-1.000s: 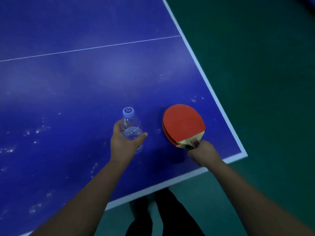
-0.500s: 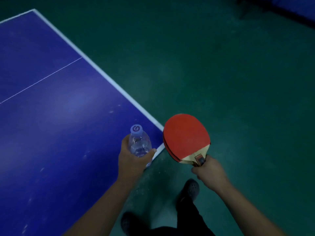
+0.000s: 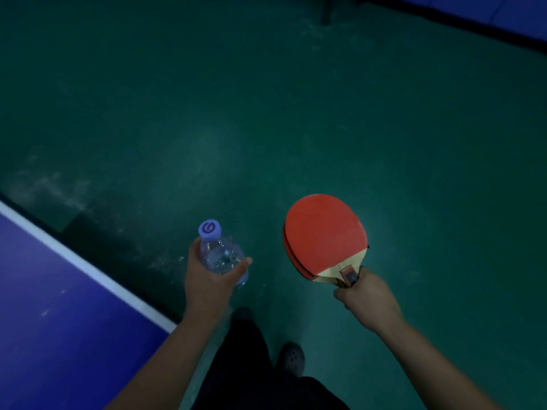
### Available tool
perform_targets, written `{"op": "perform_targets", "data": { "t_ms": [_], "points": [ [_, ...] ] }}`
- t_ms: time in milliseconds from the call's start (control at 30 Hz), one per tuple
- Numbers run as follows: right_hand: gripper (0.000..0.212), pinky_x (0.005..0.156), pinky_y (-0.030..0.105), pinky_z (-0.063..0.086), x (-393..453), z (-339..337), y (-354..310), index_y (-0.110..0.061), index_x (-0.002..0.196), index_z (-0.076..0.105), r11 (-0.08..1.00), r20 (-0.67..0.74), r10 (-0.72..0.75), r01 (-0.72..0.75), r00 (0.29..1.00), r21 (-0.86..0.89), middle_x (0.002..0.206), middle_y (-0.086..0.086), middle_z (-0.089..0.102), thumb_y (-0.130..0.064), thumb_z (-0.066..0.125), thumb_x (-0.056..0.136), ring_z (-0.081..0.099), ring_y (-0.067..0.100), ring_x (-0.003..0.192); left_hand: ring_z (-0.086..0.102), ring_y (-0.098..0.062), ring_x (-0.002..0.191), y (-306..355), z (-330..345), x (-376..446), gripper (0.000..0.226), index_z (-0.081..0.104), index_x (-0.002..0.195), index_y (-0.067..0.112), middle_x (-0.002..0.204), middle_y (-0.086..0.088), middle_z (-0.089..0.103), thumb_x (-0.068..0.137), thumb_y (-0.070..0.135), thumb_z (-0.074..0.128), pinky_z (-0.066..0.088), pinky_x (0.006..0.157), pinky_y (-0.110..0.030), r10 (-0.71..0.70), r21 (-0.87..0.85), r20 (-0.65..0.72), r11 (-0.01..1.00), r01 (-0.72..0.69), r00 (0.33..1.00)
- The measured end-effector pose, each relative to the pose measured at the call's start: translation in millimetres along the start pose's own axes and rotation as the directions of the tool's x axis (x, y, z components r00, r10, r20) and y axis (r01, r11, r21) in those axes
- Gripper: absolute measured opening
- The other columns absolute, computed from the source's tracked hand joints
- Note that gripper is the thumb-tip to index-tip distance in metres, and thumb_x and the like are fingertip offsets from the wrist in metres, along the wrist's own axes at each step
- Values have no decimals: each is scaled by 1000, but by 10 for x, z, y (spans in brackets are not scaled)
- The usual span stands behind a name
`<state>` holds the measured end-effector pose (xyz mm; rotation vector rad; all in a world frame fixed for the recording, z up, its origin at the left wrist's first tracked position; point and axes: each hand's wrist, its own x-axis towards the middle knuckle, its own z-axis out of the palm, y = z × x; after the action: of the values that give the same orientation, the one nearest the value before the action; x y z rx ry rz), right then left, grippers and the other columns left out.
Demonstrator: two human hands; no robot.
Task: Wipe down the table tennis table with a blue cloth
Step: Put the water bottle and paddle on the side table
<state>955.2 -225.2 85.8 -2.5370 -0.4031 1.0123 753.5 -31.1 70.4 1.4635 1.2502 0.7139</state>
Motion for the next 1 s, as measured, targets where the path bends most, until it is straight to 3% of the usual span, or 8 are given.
{"op": "perform_targets", "data": {
  "t_ms": [67, 200, 467, 567, 733, 1000],
  "points": [
    [20, 52, 27, 41, 297, -132, -153, -16, 84, 52, 1000, -1, 15, -15, 1000, 15, 77, 2, 67, -23, 68, 75, 64, 22, 69, 66, 1, 88, 64, 174, 313, 73, 57, 112, 32, 101, 17, 69, 49, 37, 93, 49, 78, -21, -6, 13, 7, 1000, 6, 1000],
    [20, 51, 27, 39, 1016, -387, -558, -16, 85, 52, 1000, -13, 30, -29, 999, 11, 78, 2, 67, -25, 67, 75, 64, 21, 69, 67, 2, 88, 193, 595, 1161, 69, 55, 107, 43, 101, 24, 67, 56, 25, 97, 49, 75, -18, -6, 15, 34, 1000, 5, 999],
    [20, 50, 26, 37, 2434, -1060, -1642, -15, 84, 51, 996, -50, 93, -92, 994, 9, 79, 3, 67, -23, 68, 75, 64, 21, 69, 68, -2, 85, 876, 1633, 3037, 68, 56, 111, 35, 102, 12, 70, 55, 28, 95, 51, 72, -12, 27, 1, 180, 1000, -28, 983],
    [21, 48, 26, 36, 2938, -1383, -1990, -16, 81, 51, 994, -76, 108, -107, 991, 24, 75, 1, 66, -23, 69, 74, 63, 18, 65, 68, 1, 84, 1194, 2049, 3682, 70, 55, 112, 30, 99, 17, 69, 55, 23, 95, 49, 70, -7, 41, 0, 218, 999, -42, 975],
    [22, 48, 26, 36, 3869, -1956, -2440, -18, 82, 52, 984, -104, 168, -161, 980, 74, 74, 0, 66, -27, 70, 75, 63, 16, 63, 69, -7, 90, 1675, 2837, 4707, 72, 54, 118, 23, 103, 9, 70, 59, 15, 95, 54, 79, -21, 49, -7, 267, 999, -49, 963],
    [22, 49, 26, 39, 5799, -2984, -3201, -17, 82, 51, 983, -97, 158, -147, 983, 112, 75, 1, 66, -24, 70, 76, 64, 19, 65, 68, -3, 90, 2300, 4299, 6422, 75, 53, 117, 29, 103, 14, 68, 57, 19, 96, 53, 81, -24, 33, 18, 240, 999, -39, 970]
  ]
}}
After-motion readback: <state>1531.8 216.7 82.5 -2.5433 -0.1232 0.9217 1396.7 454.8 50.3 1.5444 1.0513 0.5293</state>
